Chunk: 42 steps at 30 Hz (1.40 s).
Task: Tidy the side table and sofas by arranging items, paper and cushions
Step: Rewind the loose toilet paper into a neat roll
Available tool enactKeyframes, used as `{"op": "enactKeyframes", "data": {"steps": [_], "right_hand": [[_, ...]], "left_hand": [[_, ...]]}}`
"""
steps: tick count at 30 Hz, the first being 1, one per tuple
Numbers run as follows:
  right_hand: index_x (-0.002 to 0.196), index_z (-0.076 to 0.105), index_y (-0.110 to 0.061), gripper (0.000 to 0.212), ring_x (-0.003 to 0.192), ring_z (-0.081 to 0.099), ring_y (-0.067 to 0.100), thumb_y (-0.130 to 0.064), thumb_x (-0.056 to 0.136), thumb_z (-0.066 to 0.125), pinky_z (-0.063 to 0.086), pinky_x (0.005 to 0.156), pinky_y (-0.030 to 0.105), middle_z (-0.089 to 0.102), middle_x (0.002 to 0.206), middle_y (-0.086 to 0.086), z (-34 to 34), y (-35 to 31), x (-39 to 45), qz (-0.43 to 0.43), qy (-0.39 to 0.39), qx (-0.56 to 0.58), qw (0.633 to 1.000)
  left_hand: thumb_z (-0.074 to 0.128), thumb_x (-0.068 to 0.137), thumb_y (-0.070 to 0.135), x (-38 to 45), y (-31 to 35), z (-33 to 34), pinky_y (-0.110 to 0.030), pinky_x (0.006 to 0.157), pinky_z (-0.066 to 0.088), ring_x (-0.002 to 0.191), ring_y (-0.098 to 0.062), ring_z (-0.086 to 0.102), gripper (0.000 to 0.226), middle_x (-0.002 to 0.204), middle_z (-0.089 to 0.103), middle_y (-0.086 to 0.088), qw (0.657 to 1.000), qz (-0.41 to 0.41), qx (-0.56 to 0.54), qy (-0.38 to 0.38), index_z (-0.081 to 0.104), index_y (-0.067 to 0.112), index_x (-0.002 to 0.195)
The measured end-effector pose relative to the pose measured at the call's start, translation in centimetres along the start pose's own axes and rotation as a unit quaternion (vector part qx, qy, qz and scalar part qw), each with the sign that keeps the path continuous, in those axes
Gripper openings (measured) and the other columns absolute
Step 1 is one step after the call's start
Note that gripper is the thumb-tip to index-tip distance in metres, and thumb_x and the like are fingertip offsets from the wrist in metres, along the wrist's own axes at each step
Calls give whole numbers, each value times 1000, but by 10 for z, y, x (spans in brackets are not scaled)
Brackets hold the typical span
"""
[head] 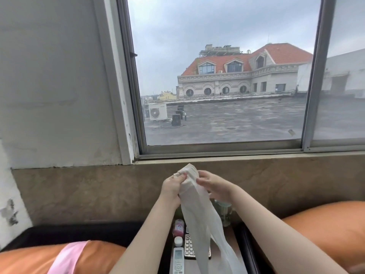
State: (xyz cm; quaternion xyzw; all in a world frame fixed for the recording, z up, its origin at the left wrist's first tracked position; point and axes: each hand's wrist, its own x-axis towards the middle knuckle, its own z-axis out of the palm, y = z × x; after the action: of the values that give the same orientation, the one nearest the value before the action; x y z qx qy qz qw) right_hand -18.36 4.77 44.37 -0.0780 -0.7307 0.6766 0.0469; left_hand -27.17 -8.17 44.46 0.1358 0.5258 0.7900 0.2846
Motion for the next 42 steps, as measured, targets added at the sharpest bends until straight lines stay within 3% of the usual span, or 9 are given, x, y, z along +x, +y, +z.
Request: {"op": "enactKeyframes", "data": {"steps": [5,12,17,20,25,30,36,39,42], "right_hand": [[97,68,-14,15,95,67,15,-8,84,65,50,92,40,72,96,-1,-8,56,-24,143,-123,-72,979],[80,61,-1,8,55,63,9,-3,82,69,48,51,21,66,64,1,-26,15,-34,35,141,-51,988],[89,69,-2,18,73,63,18,-6,74,77,53,73,34,67,80,7,-17,-28,-16,-22,216,-102,971],[92,69,-2,20,67,56,8,-8,75,76,47,58,18,61,73,-1,-4,-42,-6,-17,228,-144,963],[92,69,3,24,74,58,19,-11,74,77,47,68,31,62,77,5,9,-52,7,-26,237,-136,962],[84,70,-5,20,79,60,20,-15,70,80,50,77,35,65,78,6,4,-51,14,-26,285,-123,950],[74,65,-7,13,62,57,11,-8,73,78,48,64,24,60,67,2,19,-48,17,-37,249,-55,966],[70,63,-11,15,58,53,7,-13,77,76,42,53,15,58,64,-1,8,-41,7,-90,259,-80,958],[108,59,-7,32,78,57,13,-13,80,72,46,65,16,62,95,7,-13,-18,-11,-70,220,-77,970]], "left_hand": [[53,93,0,2,12,-5,-25,53,55,52,-16,65,14,64,68,-9,1000,-3,-10,-11,62,3,83],[63,91,27,16,-1,-22,-40,78,56,80,-29,66,34,95,69,-15,989,-93,51,105,63,0,112],[61,86,49,6,-18,-10,-41,102,40,125,-36,46,78,140,41,-18,946,-72,220,225,37,-4,137],[67,84,39,-5,-15,6,-34,85,43,103,-26,51,40,119,50,-16,953,52,247,165,56,6,102],[46,98,22,-22,-3,19,-25,58,39,61,-12,55,20,73,60,-5,995,42,63,-64,61,8,97],[39,94,44,-25,-1,10,-35,75,41,81,-23,57,48,90,64,-13,980,0,-79,-181,64,6,107],[72,82,17,-28,-19,34,-35,89,49,103,-28,61,33,107,66,-13,982,-4,186,-11,61,6,111],[69,83,6,-21,-18,33,-30,74,49,85,-24,61,22,82,63,-8,991,-26,122,47,61,1,104],[69,83,3,-17,-14,26,-38,82,50,85,-29,61,15,79,63,-10,995,-43,55,66,63,-3,96]]}}
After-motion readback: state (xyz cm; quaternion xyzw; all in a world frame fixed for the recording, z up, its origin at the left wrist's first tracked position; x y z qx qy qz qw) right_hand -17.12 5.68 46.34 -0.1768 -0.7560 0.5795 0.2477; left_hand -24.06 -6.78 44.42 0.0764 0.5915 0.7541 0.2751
